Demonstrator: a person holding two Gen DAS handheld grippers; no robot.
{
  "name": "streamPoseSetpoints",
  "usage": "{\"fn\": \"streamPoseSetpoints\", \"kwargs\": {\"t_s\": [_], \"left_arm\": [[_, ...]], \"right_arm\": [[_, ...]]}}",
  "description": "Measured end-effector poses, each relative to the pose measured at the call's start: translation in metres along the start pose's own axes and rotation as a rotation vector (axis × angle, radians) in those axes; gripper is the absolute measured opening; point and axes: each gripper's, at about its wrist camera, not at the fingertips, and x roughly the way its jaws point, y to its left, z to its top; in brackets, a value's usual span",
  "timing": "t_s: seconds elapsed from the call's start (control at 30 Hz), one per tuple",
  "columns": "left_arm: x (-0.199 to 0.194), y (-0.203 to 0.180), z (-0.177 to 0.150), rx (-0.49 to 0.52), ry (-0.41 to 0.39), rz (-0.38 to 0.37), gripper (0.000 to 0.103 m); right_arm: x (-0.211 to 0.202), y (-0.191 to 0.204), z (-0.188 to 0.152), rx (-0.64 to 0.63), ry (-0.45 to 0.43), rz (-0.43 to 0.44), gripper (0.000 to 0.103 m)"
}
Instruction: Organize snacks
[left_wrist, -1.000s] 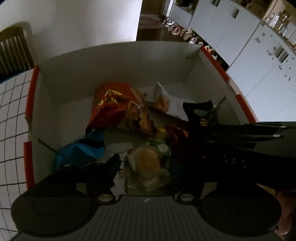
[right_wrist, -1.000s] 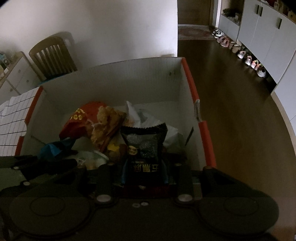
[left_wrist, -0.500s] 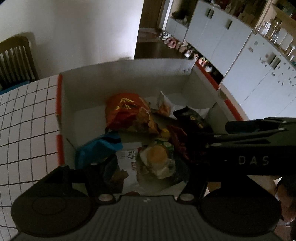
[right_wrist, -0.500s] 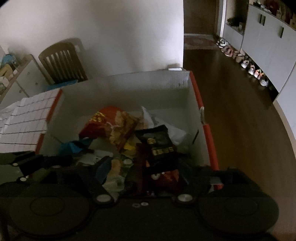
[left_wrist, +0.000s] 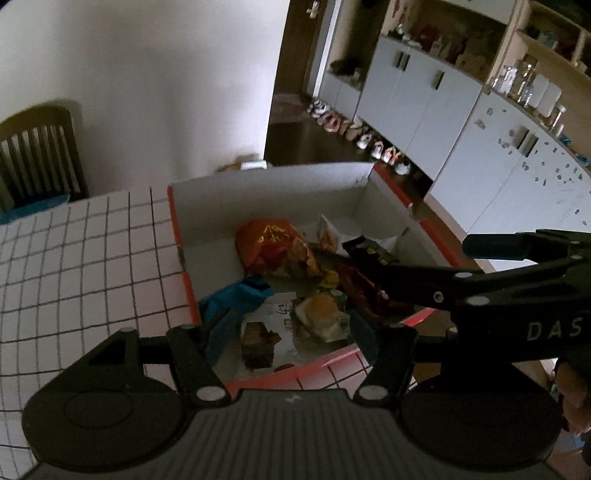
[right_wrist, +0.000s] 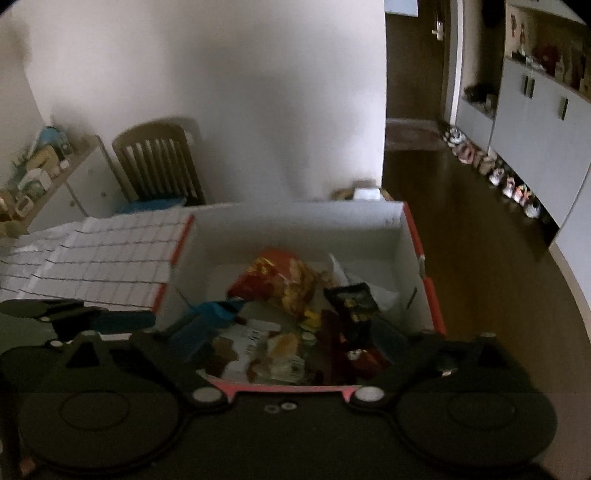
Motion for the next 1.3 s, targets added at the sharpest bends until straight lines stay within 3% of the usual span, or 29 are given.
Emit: {"fn": "streamPoseSetpoints", "kwargs": {"t_s": [0.2,0.3,0.5,0.73,0.83,1.03,1.3], "left_arm": [[-0.035,0.001,-0.008,0.034,-0.07,-0.007,0.069],[-0.053,0.004,-0.015,0.037,-0.1,-0.023,0.079],[-0.086,0.009,-0.022,0.033,-0.147,-0.041,0.082],[-0.117,0.015,-0.03,0.007,-0.216,-0.041,0.086],[-0.13,0.016,-0.034,0.005,-0.254,-0.04,0.102],[-0.15,0.016,-0.043,0.003,-0.308,-0.054,0.102],[-0.16,0.016,-0.058,-0.01,-0.296,-0.061,0.102]], "right_arm": [[-0.033,0.016,-0.006,0.009,-0.076,0.031,0.1],[-0.055,0.021,-0.011,0.02,-0.134,0.049,0.101],[-0.088,0.028,-0.025,0.043,-0.224,0.042,0.103],[-0.113,0.039,-0.043,0.053,-0.27,0.043,0.103],[-0.123,0.043,-0.051,0.053,-0.293,0.042,0.103],[-0.136,0.053,-0.067,0.038,-0.315,0.022,0.103],[-0.144,0.055,-0.08,0.045,-0.326,0.032,0.103]]}}
